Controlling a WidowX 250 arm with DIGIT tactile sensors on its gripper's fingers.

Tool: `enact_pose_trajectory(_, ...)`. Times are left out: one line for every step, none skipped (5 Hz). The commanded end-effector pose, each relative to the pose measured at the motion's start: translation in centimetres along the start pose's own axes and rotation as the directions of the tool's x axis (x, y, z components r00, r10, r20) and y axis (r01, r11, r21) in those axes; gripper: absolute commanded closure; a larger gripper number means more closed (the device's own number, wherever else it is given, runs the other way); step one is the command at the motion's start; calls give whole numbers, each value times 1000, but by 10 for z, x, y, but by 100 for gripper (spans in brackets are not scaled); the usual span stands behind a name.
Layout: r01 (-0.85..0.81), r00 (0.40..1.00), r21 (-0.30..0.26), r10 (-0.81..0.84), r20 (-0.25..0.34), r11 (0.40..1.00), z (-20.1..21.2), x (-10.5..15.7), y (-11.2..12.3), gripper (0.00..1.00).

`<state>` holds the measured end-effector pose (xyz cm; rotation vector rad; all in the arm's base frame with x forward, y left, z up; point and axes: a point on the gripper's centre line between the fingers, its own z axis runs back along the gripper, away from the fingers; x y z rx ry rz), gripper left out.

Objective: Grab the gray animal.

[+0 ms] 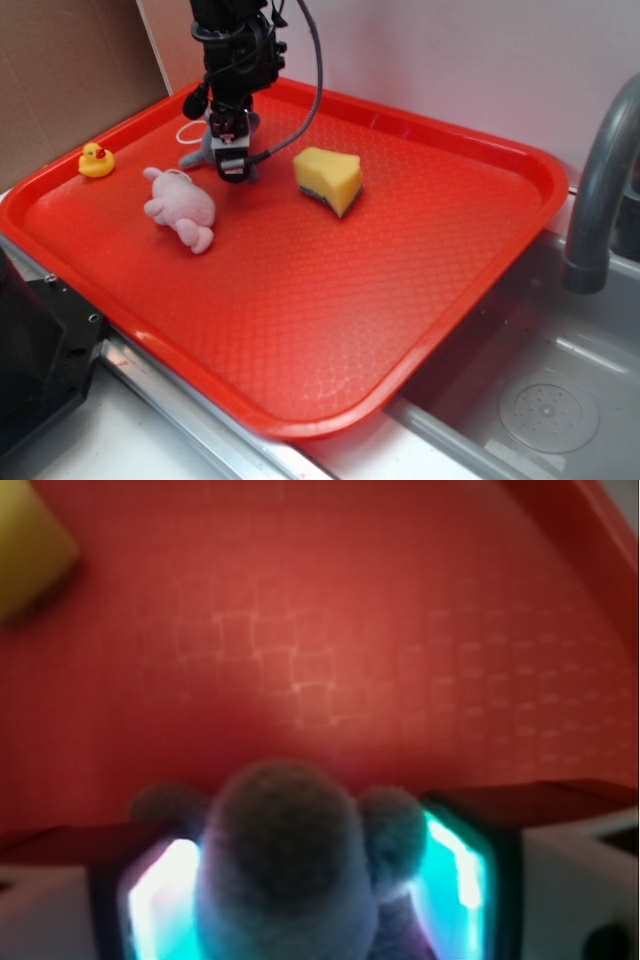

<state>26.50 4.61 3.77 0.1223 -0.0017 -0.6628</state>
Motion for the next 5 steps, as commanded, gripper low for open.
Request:
enact_pose_trajectory(-144,983,8,142,112,990,109,38,-12,100)
enact_pose_trajectory(-214,972,-24,216,96,976,132,53,-16,100)
enact_pose_trajectory(-417,909,-16,417,-7,909,142,59,-19,100)
enact_pose_trajectory(-627,777,59,629,-20,777,152,42,-29,100)
enact_pose_trajectory(-713,701,39,713,1,700,154,26,-35,100)
